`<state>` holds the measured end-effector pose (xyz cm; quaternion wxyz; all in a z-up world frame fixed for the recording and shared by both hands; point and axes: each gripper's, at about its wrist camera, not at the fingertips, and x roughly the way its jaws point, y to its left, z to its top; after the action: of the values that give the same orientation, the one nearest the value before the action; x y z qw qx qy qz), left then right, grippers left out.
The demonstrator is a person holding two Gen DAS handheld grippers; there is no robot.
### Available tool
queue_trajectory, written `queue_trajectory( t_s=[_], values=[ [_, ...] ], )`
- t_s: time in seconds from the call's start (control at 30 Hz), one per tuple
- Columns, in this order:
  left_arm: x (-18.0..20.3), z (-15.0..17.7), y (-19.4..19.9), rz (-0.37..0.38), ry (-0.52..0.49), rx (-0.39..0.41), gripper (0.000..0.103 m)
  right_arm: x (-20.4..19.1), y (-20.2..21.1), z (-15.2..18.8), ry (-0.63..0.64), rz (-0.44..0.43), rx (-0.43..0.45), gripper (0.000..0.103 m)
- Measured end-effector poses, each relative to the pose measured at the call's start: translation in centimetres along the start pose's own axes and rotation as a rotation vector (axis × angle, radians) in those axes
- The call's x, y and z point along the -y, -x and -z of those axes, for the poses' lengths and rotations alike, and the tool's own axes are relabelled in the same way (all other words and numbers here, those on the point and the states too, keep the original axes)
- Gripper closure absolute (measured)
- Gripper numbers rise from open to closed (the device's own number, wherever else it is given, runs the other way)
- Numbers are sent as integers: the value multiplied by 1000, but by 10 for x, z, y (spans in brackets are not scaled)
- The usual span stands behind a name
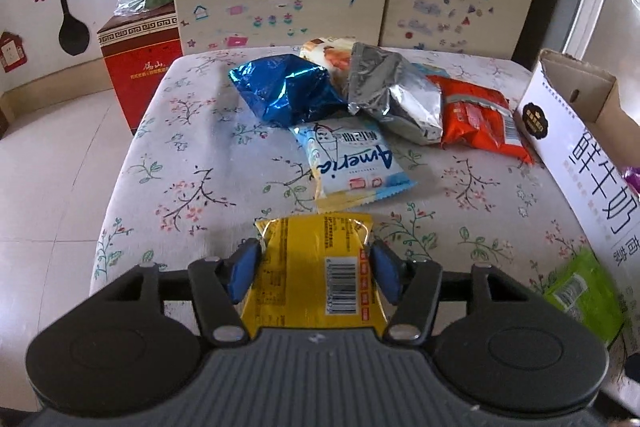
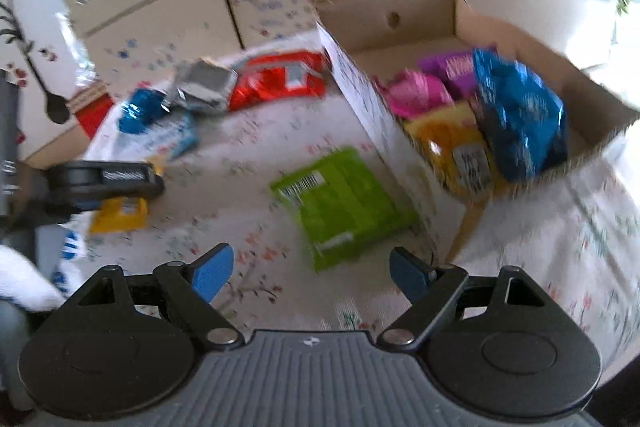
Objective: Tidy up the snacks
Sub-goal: 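Lower the left tool onto the yellow barcode bag and close it, then lower the right tool onto the green bag and close it while the left tool holds the yellow bag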
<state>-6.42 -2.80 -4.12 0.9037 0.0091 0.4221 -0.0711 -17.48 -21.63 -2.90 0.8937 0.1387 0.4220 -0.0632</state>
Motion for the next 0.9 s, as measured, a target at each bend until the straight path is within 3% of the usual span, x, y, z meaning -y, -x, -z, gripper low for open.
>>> queue_trajectory(
  t_s=[0.17,0.33,0.4,0.47,0.57,0.67,0.9],
  values=[
    [2,1,-2,1,-11,4,32,-1,-13,0,-1,12,-7,12],
    [5,4,-3,-2,-26,2,19,-20,-22,1,128,-65,21,8],
    [2,4,-4,-15,-24,-6,12,-28,-20,1,192,-137,19,9],
    [-3,3,-5,-22,-2,-8,12,-35,-13,2,249,-155,42,9],
    [-8,2,-5,-2,10,-7,10,-31,-4,-1,237,-93,73,9],
    [-3,4,-8,-2,-43,-15,2,-23,-5,-8,195,-14,98,10],
    [0,4,-9,-6,-41,-26,1,-23,-19,-17,186,31,103,10]
  ],
)
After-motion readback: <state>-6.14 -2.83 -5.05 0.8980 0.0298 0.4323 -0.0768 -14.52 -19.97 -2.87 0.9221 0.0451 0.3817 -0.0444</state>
